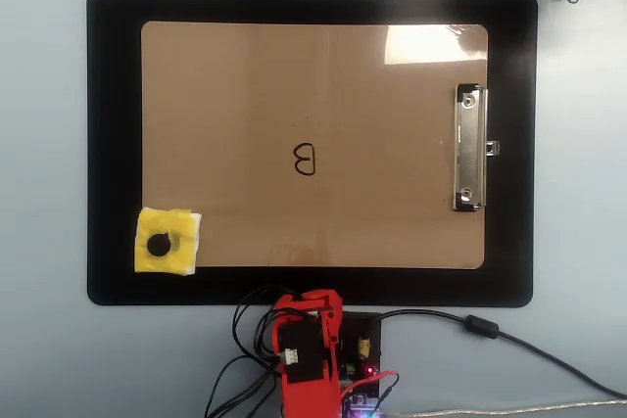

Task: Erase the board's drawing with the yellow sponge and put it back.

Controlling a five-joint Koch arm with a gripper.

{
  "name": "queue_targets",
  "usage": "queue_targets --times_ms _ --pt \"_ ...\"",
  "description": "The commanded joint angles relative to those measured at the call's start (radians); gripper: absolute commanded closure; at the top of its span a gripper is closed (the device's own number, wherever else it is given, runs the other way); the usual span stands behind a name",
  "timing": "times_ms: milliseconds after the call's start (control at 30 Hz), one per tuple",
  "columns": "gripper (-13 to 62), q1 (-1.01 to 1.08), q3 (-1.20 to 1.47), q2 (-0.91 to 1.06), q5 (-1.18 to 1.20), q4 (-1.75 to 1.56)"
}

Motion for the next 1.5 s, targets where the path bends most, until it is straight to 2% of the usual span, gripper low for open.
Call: queue_targets --times_ms 0,100,233,400,567,667,767,1267,1467 --pt "15.1 -0.014 -0.074 0.037 -0.020 0.044" --pt "15.4 -0.071 -0.319 0.028 -0.015 0.041" --pt "15.7 -0.367 -0.520 -0.014 -0.029 -0.101" --pt "15.7 -0.750 -0.396 -0.075 -0.124 -0.643" --pt "15.6 -0.946 -0.178 -0.212 -0.149 -1.318" --pt "15.6 -1.003 -0.069 -0.310 -0.144 -1.609" --pt "15.5 -1.023 -0.020 -0.368 -0.138 -1.732" --pt "15.7 -1.023 0.083 -0.469 -0.077 -1.769" --pt "15.7 -1.023 0.098 -0.551 -0.058 -1.907"
